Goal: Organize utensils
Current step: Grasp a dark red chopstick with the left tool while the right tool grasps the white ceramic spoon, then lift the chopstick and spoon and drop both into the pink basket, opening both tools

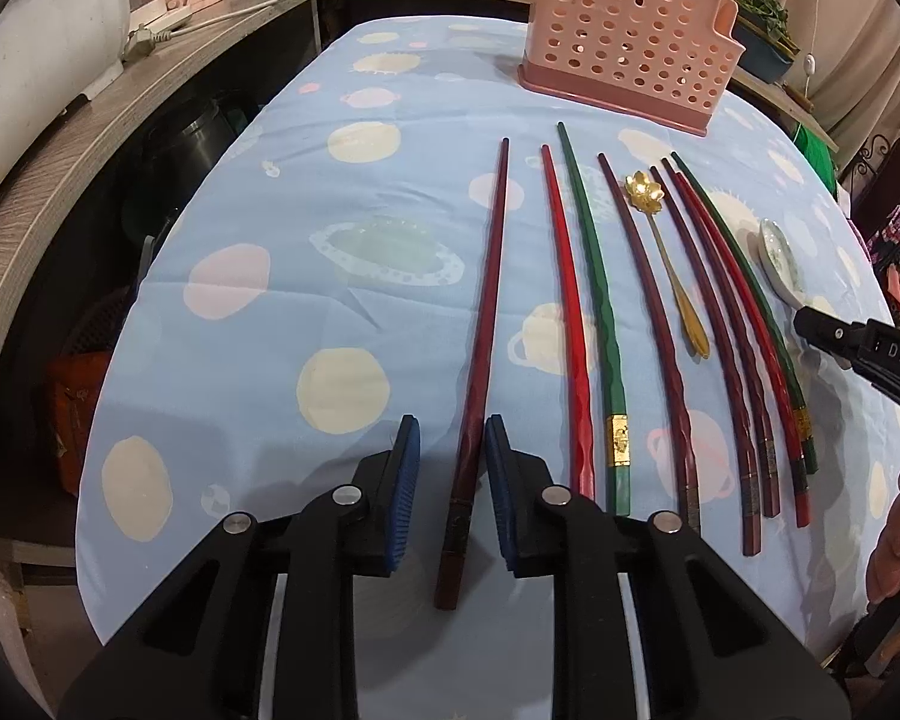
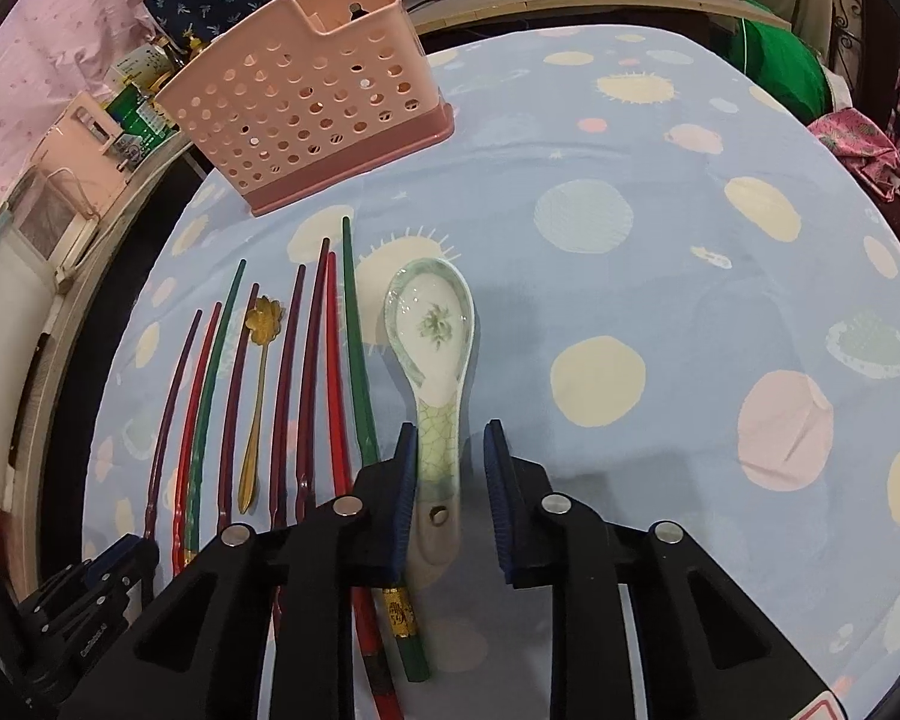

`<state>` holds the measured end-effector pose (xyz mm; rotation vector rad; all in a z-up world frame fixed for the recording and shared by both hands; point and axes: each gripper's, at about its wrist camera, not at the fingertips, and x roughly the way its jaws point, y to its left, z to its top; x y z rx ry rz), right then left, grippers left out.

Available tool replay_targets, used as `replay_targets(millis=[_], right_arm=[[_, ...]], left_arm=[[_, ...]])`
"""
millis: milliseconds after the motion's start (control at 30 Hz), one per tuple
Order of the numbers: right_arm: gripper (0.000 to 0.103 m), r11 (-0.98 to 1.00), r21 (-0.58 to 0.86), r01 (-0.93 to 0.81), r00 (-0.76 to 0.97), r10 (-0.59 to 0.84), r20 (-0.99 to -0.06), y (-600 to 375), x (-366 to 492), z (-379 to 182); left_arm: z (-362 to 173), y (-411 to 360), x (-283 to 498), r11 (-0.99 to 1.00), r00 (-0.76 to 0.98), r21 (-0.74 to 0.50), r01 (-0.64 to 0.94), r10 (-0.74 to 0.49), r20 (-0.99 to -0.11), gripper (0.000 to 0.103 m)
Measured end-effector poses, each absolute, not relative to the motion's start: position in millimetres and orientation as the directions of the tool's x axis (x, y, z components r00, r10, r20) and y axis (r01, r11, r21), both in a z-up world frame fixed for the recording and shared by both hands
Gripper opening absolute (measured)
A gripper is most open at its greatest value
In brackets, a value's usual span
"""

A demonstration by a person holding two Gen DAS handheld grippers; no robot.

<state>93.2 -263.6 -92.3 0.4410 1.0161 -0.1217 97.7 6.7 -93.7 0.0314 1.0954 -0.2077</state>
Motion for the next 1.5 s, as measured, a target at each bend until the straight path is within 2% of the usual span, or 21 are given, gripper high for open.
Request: replay_targets(millis=[67, 200, 333, 467, 533, 567, 767, 1000, 1067, 1133, 1300, 1500], right_arm=[[0.013, 0.908, 0.299, 0.294, 0.530, 0.105, -0.841, -261.7, 90.6, -93.7], [0.013, 0.909, 0.298, 0.290, 0.530, 0.107, -0.841, -261.9, 87.1, -92.0], [0.027, 0.898, 0.322, 0.300, 0.567, 0.104, -0.817, -267.0, 79.3, -77.7], [0.028, 0.895, 0.330, 0.299, 0.575, 0.106, -0.811, -272.8, 79.7, -74.1], [0.023, 0.893, 0.336, 0.301, 0.571, 0.114, -0.813, -274.5, 80.2, -77.2], [0.016, 0.892, 0.340, 0.297, 0.569, 0.120, -0.814, -274.1, 80.0, -78.9], [0.011, 0.894, 0.347, 0.282, 0.563, 0.139, -0.815, -270.8, 78.2, -87.5], [0.009, 0.896, 0.343, 0.280, 0.556, 0.140, -0.819, -269.3, 76.1, -97.6], [0.008, 0.899, 0.338, 0.278, 0.559, 0.134, -0.818, -267.8, 73.8, -94.4], [0.007, 0.906, 0.320, 0.278, 0.567, 0.114, -0.816, -266.4, 69.7, -87.3], [0.007, 0.920, 0.278, 0.276, 0.596, 0.063, -0.800, -267.1, 59.1, -60.5], [0.007, 0.923, 0.263, 0.280, 0.630, 0.030, -0.776, -274.9, 52.2, -27.4]], left_arm=[[-93.8, 6.5, 97.2, 0.980, 0.443, -0.076, 0.185, -0.152, -0.883, 0.022], [-93.7, 6.7, 95.8, 0.979, 0.445, -0.077, 0.190, -0.156, -0.882, 0.022], [-93.7, 7.8, 94.1, 0.978, 0.448, -0.079, 0.192, -0.159, -0.880, 0.022], [-93.9, 7.9, 94.2, 0.978, 0.448, -0.081, 0.191, -0.160, -0.879, 0.022], [-94.0, 8.3, 94.3, 0.978, 0.448, -0.087, 0.190, -0.165, -0.879, 0.022], [-94.0, 8.6, 94.5, 0.978, 0.447, -0.090, 0.188, -0.167, -0.879, 0.022], [-93.8, 9.1, 94.7, 0.977, 0.449, -0.097, 0.189, -0.173, -0.877, 0.022], [-93.8, 11.3, 93.4, 0.975, 0.457, -0.101, 0.198, -0.183, -0.871, 0.020], [-93.7, 13.6, 93.8, 0.975, 0.453, -0.107, 0.194, -0.185, -0.872, 0.009], [-92.8, 17.0, 94.9, 0.973, 0.436, -0.138, 0.187, -0.208, -0.876, 0.007], [-81.9, 23.1, 92.0, 0.973, 0.446, -0.157, 0.171, -0.218, -0.868, 0.007], [-43.7, 26.4, 88.7, 0.970, 0.503, -0.170, 0.174, -0.236, -0.831, 0.007]])
